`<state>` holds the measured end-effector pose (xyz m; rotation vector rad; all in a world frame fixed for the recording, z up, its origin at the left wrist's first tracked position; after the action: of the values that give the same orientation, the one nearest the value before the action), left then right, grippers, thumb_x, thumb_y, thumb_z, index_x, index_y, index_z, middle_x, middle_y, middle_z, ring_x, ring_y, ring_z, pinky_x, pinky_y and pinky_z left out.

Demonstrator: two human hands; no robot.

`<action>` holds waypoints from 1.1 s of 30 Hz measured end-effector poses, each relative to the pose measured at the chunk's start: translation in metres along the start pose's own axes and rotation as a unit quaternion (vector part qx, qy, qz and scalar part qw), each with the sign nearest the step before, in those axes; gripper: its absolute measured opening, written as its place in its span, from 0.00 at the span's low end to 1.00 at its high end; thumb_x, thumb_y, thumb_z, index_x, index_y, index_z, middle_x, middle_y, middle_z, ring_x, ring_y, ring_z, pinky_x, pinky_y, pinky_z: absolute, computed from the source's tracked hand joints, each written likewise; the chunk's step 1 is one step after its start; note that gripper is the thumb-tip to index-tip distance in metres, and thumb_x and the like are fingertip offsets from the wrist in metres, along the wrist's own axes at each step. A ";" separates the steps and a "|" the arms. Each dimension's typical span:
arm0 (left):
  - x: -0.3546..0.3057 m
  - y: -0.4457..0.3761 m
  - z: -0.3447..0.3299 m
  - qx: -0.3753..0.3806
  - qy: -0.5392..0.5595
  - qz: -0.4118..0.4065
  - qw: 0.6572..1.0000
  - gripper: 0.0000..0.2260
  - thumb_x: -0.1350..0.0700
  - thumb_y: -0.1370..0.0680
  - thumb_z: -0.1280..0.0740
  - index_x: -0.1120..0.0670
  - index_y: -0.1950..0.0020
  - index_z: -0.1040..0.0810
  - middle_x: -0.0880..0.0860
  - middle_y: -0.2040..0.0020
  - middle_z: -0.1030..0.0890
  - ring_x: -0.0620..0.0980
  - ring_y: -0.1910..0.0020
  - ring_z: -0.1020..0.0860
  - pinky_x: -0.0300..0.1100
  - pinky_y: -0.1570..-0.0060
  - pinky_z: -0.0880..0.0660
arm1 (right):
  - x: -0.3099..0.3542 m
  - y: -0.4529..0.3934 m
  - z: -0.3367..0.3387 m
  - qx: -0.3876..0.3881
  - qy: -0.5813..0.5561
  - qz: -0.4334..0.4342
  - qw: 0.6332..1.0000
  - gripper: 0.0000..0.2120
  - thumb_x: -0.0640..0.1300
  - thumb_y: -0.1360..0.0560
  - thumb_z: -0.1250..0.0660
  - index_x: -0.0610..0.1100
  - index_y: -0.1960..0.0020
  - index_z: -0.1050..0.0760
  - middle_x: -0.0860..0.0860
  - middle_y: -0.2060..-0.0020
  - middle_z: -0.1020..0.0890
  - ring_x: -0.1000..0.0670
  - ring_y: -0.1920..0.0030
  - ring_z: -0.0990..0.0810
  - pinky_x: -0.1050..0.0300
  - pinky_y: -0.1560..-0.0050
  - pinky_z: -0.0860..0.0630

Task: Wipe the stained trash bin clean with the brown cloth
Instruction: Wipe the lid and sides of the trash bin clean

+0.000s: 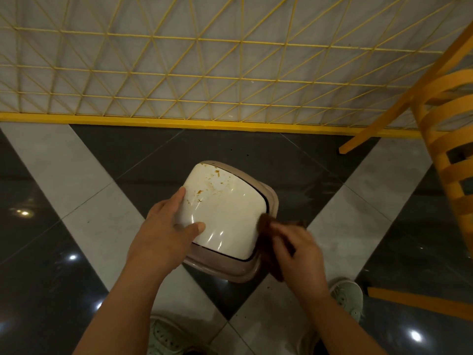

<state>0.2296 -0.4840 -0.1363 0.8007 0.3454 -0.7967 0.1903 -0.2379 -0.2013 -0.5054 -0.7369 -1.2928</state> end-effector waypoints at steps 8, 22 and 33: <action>0.003 -0.003 0.000 0.003 0.002 -0.016 1.000 0.34 0.49 0.25 0.31 0.42 0.24 0.46 0.49 0.29 0.36 0.52 0.34 0.33 0.54 0.38 0.30 | 0.005 -0.055 -0.019 -0.012 0.023 -0.085 0.996 0.18 0.44 0.19 0.43 0.50 0.30 0.30 0.49 0.36 0.25 0.49 0.36 0.30 0.55 0.35 0.33; 0.003 -0.003 -0.002 -0.015 -0.014 -0.004 1.000 0.35 0.46 0.26 0.31 0.41 0.24 0.47 0.49 0.30 0.37 0.52 0.34 0.32 0.53 0.38 0.30 | 0.003 0.034 -0.033 0.034 -0.009 -0.034 0.999 0.19 0.37 0.23 0.37 0.53 0.35 0.26 0.56 0.41 0.27 0.63 0.45 0.28 0.78 0.45 0.36; 0.005 -0.002 -0.006 -0.024 -0.004 -0.011 1.000 0.34 0.45 0.25 0.32 0.39 0.24 0.47 0.48 0.30 0.36 0.50 0.35 0.32 0.52 0.39 0.30 | 0.022 0.009 -0.024 -0.027 -0.090 -0.134 0.987 0.13 0.45 0.24 0.34 0.56 0.41 0.25 0.59 0.48 0.24 0.60 0.47 0.24 0.74 0.50 0.32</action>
<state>0.2313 -0.4831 -0.1442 0.7496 0.3652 -0.8097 0.2061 -0.2675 -0.2003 -0.5878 -0.9469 -1.5335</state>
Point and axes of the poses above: each hand's wrist, its own y-axis away from the middle knuckle, its own z-axis out of the back of the hand, x = y × z, the point moved 2 cm from there along -y, towards the middle knuckle
